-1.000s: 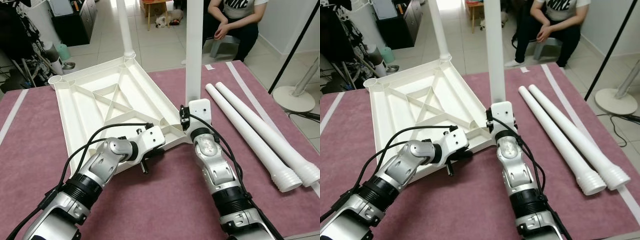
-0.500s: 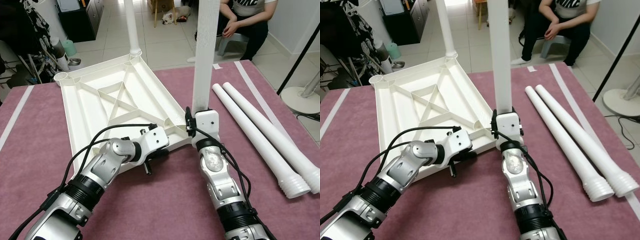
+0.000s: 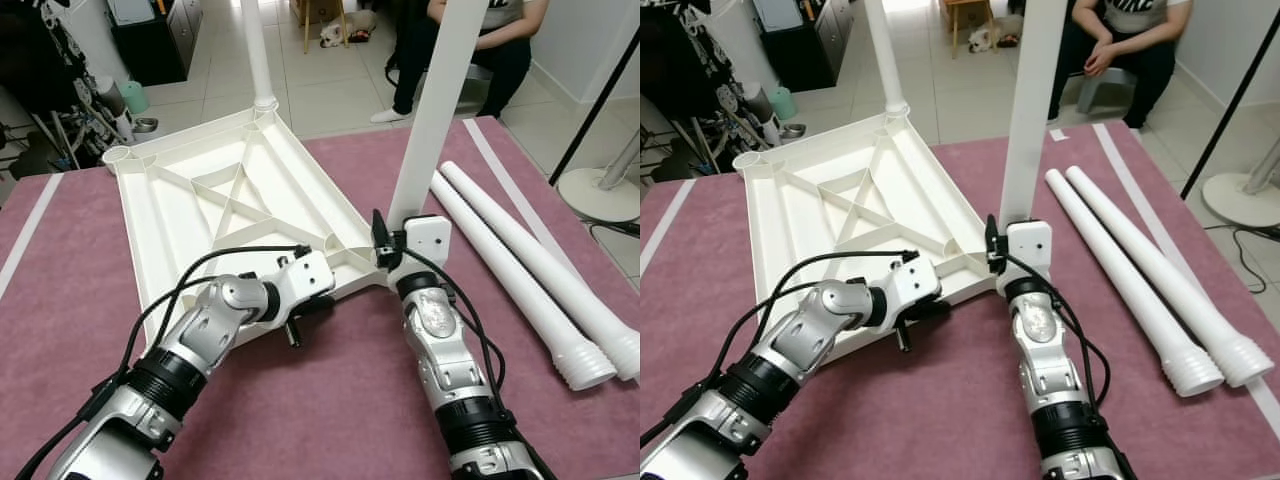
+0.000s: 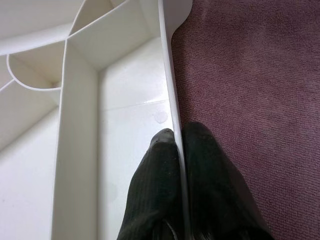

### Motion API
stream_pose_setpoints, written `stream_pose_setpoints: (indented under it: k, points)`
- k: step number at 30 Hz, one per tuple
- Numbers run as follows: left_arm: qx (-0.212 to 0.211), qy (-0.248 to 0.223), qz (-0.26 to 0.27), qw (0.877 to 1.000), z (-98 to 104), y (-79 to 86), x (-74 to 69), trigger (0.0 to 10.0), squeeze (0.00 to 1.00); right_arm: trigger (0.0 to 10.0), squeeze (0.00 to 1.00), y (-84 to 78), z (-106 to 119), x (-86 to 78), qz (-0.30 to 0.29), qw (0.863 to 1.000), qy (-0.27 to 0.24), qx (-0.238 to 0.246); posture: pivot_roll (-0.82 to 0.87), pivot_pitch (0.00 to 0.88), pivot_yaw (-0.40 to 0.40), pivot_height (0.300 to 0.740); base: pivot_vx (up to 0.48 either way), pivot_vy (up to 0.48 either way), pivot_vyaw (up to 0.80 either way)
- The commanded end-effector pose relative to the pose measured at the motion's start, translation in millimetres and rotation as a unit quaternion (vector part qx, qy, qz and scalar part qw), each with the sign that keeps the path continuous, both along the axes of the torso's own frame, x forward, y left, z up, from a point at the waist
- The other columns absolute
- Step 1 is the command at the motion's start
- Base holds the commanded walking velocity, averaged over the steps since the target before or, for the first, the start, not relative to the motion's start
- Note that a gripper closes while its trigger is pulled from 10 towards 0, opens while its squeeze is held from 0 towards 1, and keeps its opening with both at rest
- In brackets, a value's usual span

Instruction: Building children table

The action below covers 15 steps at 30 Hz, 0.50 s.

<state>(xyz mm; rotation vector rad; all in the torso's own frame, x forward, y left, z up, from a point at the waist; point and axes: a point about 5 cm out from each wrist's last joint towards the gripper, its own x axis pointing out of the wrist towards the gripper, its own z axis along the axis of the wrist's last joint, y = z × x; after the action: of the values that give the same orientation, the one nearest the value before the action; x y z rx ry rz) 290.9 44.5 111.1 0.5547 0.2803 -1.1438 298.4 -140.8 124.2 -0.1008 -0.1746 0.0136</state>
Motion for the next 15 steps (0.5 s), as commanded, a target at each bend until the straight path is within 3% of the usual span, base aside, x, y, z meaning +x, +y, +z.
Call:
stream_pose_setpoints:
  k: [1,5,11,15]
  points:
    - [0.008,-0.049,0.03,0.998,10.4,6.3,9.3,10.0,0.0,10.0,0.0,-14.8,-48.4,-11.7,-0.048,0.992,0.117,-0.002,-0.09,0.001,0.174,0.74,0.0,0.0,0.0]
    - [0.007,-0.048,0.031,0.998,10.3,5.6,9.4,10.0,0.0,10.0,0.0,-14.3,-58.7,-16.3,-0.122,0.984,0.131,-0.007,-0.09,0.0,0.174,0.74,0.0,0.0,0.0]
    - [0.008,-0.048,0.029,0.998,10.3,5.0,9.5,10.0,0.0,10.0,0.0,-13.3,-62.2,-18.2,-0.183,0.973,0.136,-0.025,-0.09,0.0,0.177,0.74,0.0,0.0,0.0]
    - [0.009,-0.048,0.025,0.999,9.9,4.4,9.2,10.0,0.0,10.0,0.0,-12.4,-64.3,-18.4,-0.228,0.963,0.143,-0.001,-0.09,0.0,0.178,0.74,0.0,0.0,0.0]
